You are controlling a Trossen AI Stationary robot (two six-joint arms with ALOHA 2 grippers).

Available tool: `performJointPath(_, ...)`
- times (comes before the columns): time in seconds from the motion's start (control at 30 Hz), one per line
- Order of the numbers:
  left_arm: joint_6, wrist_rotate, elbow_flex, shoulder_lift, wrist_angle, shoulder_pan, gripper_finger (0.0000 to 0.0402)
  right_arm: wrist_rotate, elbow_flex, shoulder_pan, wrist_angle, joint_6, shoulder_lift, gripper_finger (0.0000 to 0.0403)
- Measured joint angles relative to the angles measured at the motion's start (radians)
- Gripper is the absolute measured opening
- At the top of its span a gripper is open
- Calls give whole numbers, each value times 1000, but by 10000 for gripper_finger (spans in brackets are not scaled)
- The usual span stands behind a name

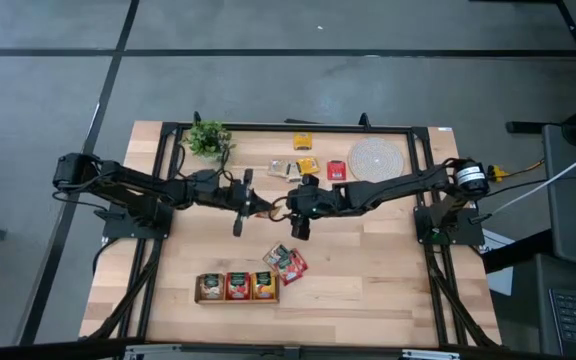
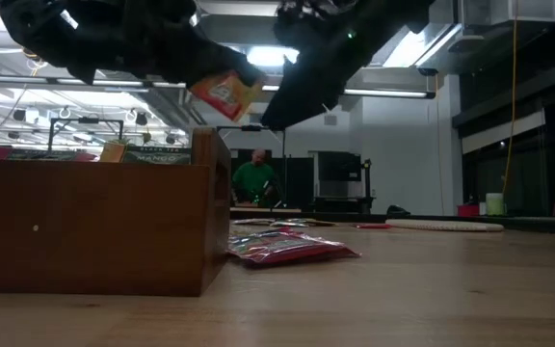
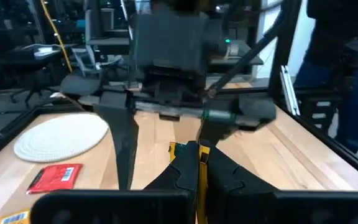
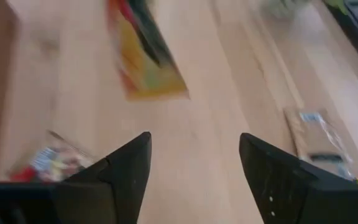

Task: Pick & Place Tea
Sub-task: Put the yellow tea bag into the right section of the wooden organizer

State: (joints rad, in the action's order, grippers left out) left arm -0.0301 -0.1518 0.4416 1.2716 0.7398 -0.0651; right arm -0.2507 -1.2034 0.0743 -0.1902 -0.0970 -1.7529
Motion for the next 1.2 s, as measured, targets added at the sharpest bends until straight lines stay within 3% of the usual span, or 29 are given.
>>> performJointPath(0.6,8,-51,0,0,-88,1,3,150,0,0,132,5,3,142)
performJointPath(0.93,9,-54,0,0,-91,1,3,175,0,0,133,30,3,12)
performJointPath(1.2,76,-54,0,0,-96,1,13,175,0,13,131,-21,3,5)
